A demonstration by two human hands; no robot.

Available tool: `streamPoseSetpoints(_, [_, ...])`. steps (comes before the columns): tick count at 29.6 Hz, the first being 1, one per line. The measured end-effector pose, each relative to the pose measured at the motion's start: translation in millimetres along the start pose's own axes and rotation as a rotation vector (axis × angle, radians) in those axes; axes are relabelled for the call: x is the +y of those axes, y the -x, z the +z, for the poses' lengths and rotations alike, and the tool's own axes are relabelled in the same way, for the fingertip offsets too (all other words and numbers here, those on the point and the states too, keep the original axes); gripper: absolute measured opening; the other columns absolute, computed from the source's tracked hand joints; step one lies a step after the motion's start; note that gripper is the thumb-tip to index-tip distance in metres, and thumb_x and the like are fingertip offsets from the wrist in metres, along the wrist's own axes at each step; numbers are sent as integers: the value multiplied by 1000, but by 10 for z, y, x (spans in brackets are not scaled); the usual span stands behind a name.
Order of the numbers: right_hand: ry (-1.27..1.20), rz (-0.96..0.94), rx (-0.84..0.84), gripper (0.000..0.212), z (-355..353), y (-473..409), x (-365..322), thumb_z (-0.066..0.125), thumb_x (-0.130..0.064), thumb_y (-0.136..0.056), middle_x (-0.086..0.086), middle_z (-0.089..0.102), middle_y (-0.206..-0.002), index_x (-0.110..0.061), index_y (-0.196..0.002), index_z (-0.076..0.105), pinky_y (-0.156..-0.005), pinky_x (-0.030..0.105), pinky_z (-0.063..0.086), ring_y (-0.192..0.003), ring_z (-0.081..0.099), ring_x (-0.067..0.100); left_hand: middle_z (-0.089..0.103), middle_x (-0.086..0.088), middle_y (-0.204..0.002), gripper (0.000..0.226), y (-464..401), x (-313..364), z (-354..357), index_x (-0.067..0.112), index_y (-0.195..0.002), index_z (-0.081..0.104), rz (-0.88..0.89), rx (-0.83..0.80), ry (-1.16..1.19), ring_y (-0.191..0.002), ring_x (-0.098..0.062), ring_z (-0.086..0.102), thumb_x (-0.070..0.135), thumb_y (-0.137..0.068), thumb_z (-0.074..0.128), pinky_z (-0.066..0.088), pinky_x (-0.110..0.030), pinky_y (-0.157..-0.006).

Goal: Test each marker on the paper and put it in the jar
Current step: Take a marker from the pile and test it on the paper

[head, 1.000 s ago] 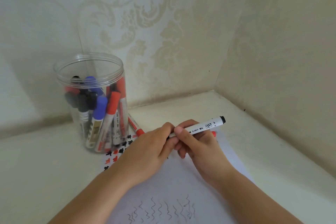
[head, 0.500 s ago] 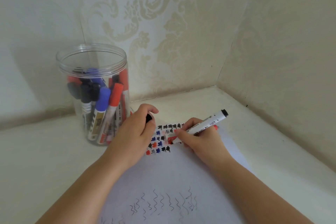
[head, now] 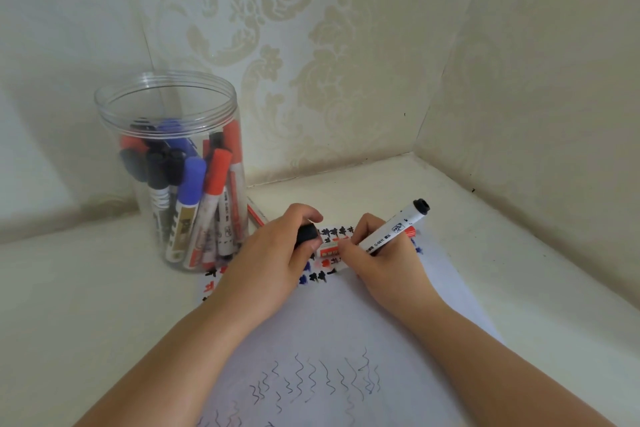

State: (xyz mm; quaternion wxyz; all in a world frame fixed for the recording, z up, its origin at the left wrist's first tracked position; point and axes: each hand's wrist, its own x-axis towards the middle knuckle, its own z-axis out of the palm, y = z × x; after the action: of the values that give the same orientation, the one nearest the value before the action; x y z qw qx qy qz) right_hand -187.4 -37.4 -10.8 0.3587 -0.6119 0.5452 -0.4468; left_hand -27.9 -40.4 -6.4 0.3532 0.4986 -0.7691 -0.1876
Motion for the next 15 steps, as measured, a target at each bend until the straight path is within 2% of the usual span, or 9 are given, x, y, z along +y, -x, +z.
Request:
streamPoseSetpoints(3, [14,2,-15,27,-3,10,11,64,-12,-82,8,43,-53,-2,-65,46,-43,20,26,-48,35,17,63,8,-105,21,1,-11,-4,23,-112,47,4,12,18,-89,-8,58,24,-91,49,47,-25,-79])
streamPoseSetpoints(7, [-6,1,-10,25,-10,7,8,61,-6,-81,-4,34,-47,-2,-65,43,-40,15,22,-41,26,8,57,18,-89,17,-8,-17,-13,25,-106,53,48,18,-2,-76,6,53,23,-90,52,38,-6,-67])
streamPoseSetpoints(11, [9,-10,-25,25,-15,7,6,63,-12,-82,4,40,-50,-3,-66,47,-41,18,23,-45,30,15,61,11,-96,20,-13,-27,-17,29,-107,56,92,7,-3,-85,0,53,23,-89,53,39,-9,-73])
streamPoseSetpoints(15, [-31,13,-37,25,-19,14,10,62,-10,-83,-5,35,-46,-5,-65,45,-41,17,23,-42,27,11,57,10,-103,26,-9,-38,-11,26,-117,52,67,15,-30,-92,-2,50,20,-92,47,35,-4,-75])
